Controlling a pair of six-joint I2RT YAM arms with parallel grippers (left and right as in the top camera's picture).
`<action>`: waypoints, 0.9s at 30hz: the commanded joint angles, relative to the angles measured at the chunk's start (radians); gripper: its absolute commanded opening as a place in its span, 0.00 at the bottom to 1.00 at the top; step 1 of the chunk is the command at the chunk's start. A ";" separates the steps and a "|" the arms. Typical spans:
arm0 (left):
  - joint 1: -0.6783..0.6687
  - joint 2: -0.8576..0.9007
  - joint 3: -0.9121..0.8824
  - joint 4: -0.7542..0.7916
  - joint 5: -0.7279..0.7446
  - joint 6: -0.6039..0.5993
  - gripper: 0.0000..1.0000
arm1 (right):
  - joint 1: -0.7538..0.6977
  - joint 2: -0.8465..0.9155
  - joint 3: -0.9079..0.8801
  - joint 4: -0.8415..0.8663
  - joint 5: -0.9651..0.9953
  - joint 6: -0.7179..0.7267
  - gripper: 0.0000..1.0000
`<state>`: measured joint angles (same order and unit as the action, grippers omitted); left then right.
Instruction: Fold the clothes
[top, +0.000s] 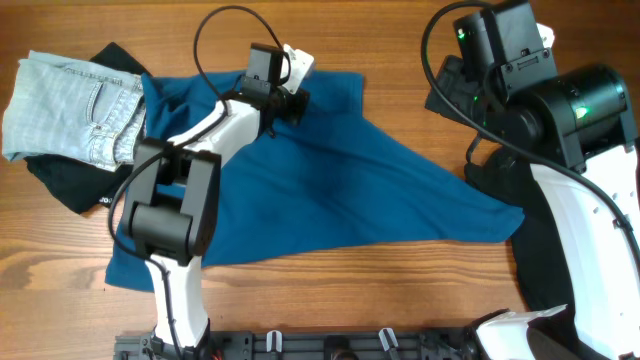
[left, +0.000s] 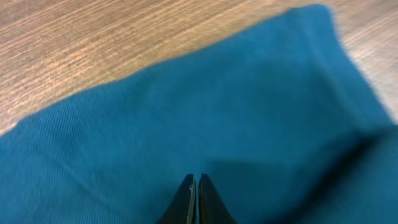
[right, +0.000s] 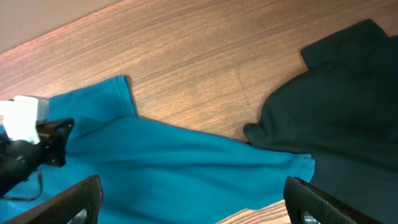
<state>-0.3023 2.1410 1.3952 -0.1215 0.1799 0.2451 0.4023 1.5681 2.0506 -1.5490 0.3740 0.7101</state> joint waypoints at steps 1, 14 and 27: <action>0.005 0.061 0.005 0.061 -0.040 -0.029 0.04 | -0.003 -0.001 0.002 0.005 -0.006 -0.003 0.94; 0.248 0.210 0.006 0.263 -0.316 -0.188 0.04 | -0.003 0.013 0.002 0.013 -0.002 -0.004 0.94; 0.406 0.064 0.235 0.093 -0.259 -0.280 0.07 | -0.045 0.233 0.002 -0.027 -0.034 -0.004 0.99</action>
<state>0.1013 2.3035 1.5711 -0.0158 -0.0631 -0.0174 0.3916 1.7340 2.0502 -1.5661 0.3702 0.7105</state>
